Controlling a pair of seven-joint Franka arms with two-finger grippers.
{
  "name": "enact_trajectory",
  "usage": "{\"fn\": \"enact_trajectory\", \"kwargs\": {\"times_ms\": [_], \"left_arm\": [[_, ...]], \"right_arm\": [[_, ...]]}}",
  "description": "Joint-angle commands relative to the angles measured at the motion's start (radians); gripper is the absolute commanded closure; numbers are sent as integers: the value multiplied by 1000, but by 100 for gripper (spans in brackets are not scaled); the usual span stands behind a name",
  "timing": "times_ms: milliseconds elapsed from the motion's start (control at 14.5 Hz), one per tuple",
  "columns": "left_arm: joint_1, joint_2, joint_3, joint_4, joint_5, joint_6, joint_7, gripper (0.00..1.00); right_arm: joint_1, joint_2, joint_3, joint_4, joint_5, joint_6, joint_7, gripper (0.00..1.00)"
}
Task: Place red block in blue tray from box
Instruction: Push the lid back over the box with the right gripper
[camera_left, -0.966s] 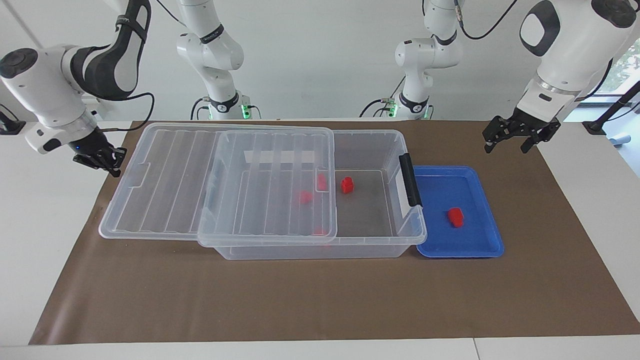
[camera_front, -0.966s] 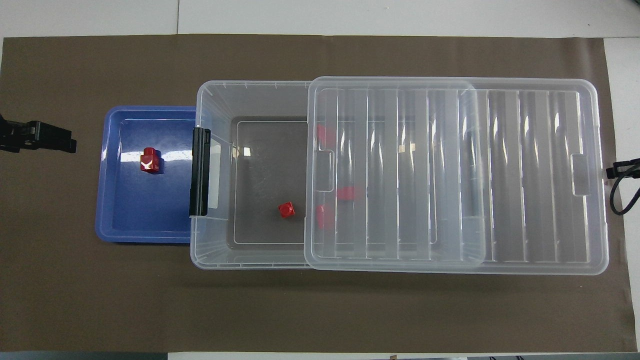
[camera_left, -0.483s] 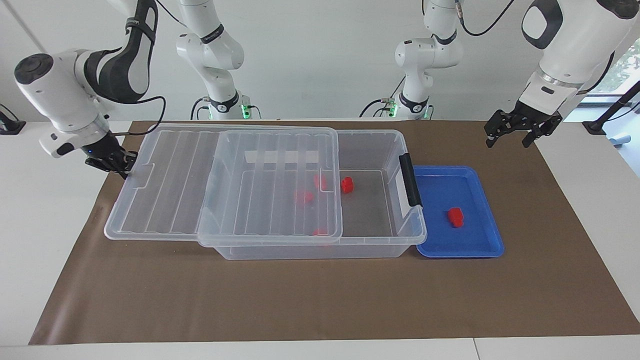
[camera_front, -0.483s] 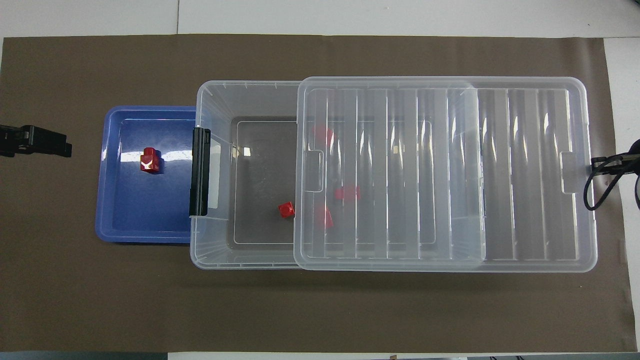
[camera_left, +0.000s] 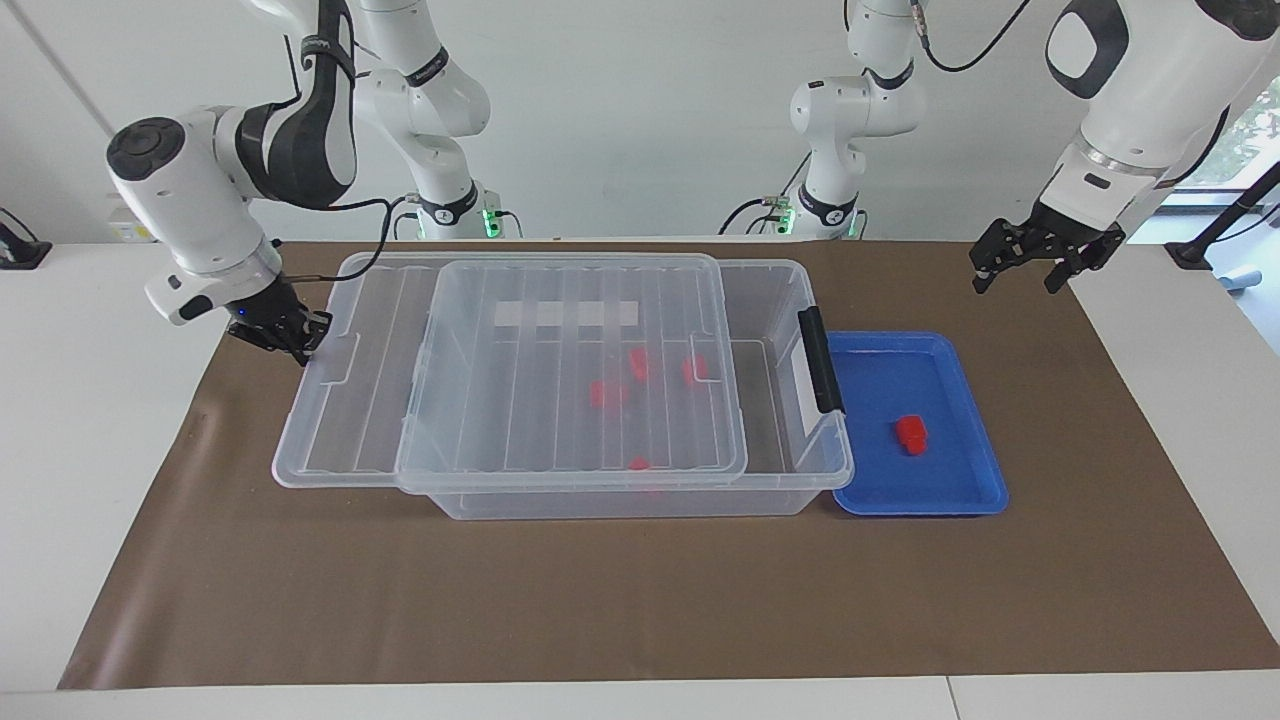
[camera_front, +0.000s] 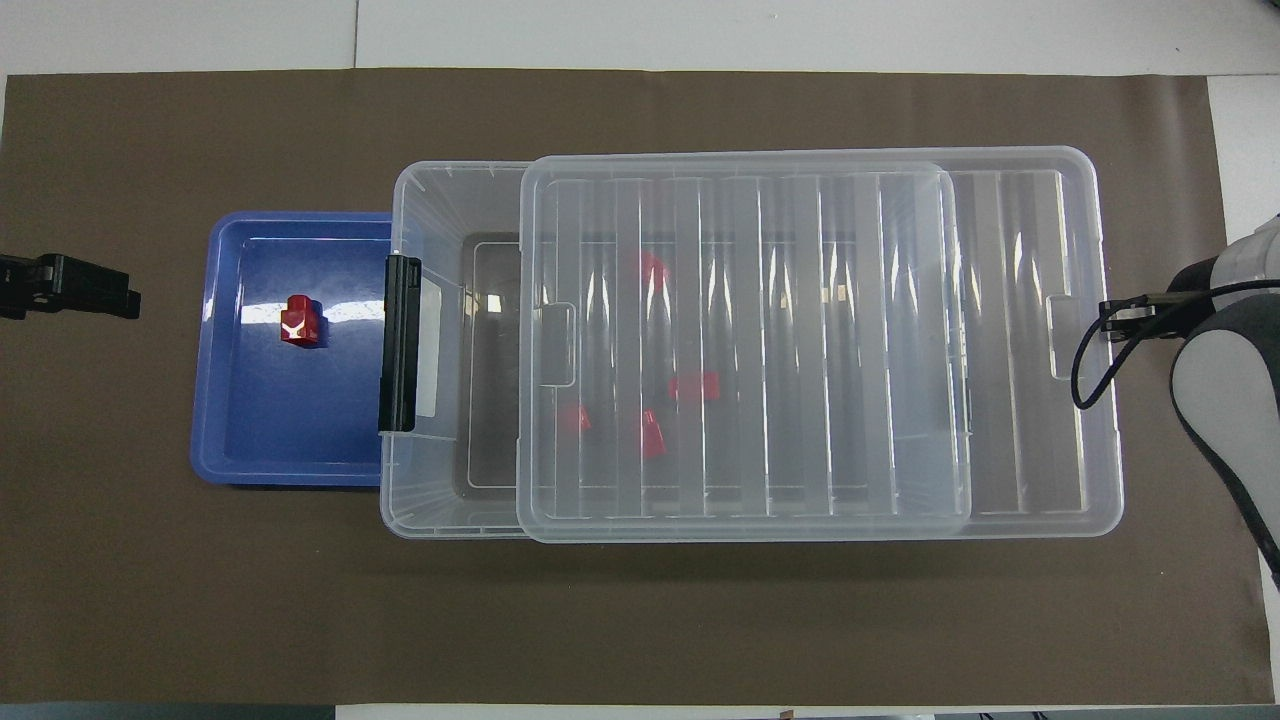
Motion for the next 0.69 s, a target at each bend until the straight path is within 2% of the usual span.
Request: {"fn": "enact_trajectory", "kwargs": {"times_ms": [0, 621], "left_arm": [[12, 31, 6, 55, -36, -33, 12, 0], [11, 16, 1, 26, -33, -41, 7, 0]], "right_arm": [[31, -28, 2, -36, 7, 7, 65, 100], [156, -36, 3, -50, 8, 12, 265, 100]]}}
